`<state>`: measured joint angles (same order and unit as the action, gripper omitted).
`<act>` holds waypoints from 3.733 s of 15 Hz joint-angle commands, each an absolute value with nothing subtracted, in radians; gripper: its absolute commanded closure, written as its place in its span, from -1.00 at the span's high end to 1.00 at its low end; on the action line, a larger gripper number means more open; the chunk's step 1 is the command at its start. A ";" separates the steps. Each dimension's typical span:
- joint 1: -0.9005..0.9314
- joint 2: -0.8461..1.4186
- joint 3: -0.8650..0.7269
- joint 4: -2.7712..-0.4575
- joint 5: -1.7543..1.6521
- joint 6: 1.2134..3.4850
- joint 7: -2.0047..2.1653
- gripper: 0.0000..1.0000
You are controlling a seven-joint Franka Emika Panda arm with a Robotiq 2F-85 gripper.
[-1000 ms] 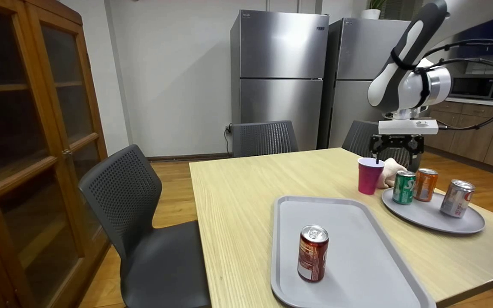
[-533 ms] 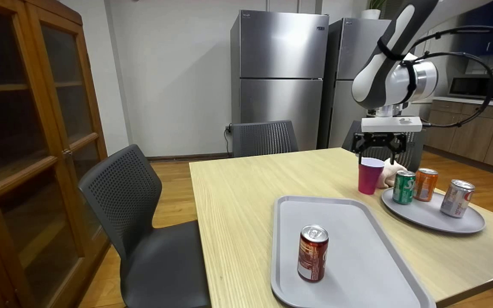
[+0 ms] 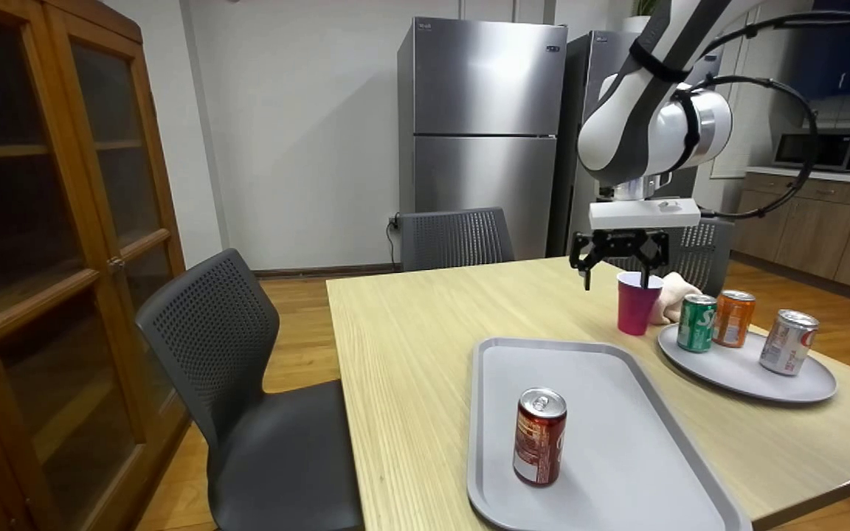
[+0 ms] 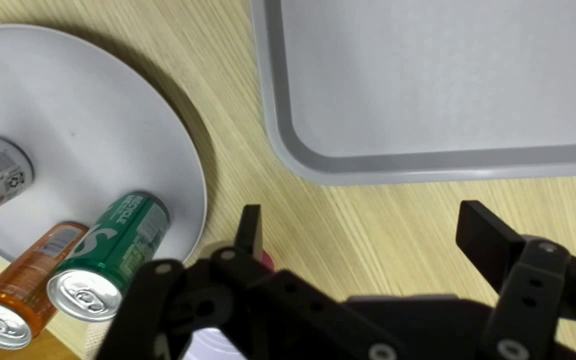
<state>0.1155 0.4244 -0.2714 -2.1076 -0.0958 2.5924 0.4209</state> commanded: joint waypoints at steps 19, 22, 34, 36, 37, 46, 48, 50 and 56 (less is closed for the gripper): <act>0.228 0.185 -0.037 -2.434 -0.219 2.600 0.478 1.00; 0.234 0.180 -0.002 -2.456 -0.209 2.601 0.467 1.00; 0.240 0.206 0.086 -2.483 -0.179 2.628 0.423 1.00; 0.239 0.216 0.090 -2.481 -0.175 2.631 0.412 1.00; 0.238 0.222 0.091 -2.479 -0.174 2.632 0.409 1.00; 0.239 0.281 0.097 -2.465 -0.148 2.641 0.364 1.00; 0.239 0.291 0.100 -2.461 -0.140 2.641 0.358 1.00; 0.239 0.300 0.102 -2.457 -0.129 2.641 0.352 1.00; 0.239 0.321 0.099 -2.442 -0.108 2.638 0.338 1.00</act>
<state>0.2398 0.3090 0.0939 -2.4592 -0.1354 2.6359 0.3719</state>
